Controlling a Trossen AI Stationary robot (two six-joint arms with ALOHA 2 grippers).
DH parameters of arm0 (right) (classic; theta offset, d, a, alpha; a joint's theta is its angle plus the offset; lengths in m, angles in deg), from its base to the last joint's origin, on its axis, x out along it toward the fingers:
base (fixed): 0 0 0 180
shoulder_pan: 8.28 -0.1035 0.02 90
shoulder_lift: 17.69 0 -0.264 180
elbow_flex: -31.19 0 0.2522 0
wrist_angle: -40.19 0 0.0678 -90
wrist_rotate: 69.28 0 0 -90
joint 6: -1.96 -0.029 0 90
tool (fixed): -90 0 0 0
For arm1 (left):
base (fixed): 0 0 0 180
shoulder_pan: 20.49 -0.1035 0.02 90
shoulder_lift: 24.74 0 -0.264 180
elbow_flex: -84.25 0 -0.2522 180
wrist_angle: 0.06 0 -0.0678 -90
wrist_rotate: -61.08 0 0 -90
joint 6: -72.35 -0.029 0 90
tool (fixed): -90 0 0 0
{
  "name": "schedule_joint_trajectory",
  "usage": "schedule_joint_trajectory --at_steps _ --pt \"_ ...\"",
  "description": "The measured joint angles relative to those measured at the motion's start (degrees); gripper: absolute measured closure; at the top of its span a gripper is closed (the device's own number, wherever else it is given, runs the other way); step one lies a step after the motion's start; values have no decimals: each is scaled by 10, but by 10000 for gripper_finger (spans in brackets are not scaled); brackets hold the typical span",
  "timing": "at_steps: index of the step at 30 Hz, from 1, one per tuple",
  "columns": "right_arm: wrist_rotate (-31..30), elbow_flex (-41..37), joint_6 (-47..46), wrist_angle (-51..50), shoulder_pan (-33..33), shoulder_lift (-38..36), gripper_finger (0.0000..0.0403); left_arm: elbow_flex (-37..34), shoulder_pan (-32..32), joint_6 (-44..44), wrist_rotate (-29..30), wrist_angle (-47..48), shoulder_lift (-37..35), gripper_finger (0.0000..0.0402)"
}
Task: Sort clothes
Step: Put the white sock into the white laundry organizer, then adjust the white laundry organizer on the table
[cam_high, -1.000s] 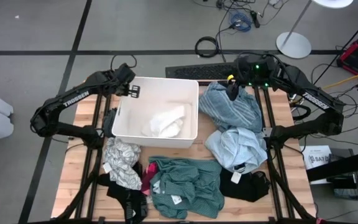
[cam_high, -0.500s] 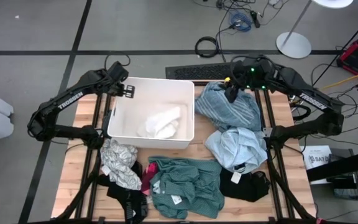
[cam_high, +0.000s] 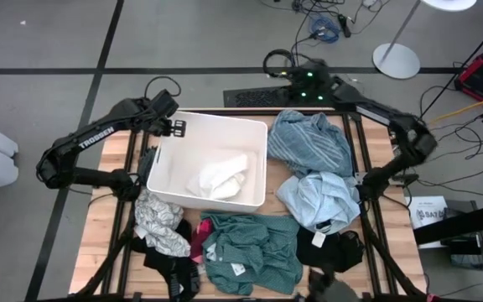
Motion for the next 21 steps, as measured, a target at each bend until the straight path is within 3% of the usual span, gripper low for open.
schedule_joint_trajectory --at_steps 8,15,21 --pt "69 85 -31 -36 16 153 195 0 7 -30 -22 -3 0 313" --pt "83 210 -41 -160 7 220 195 24 9 -42 -4 -21 -8 236" --pt "82 301 -16 -271 -14 281 195 51 8 -73 17 -54 -33 214"
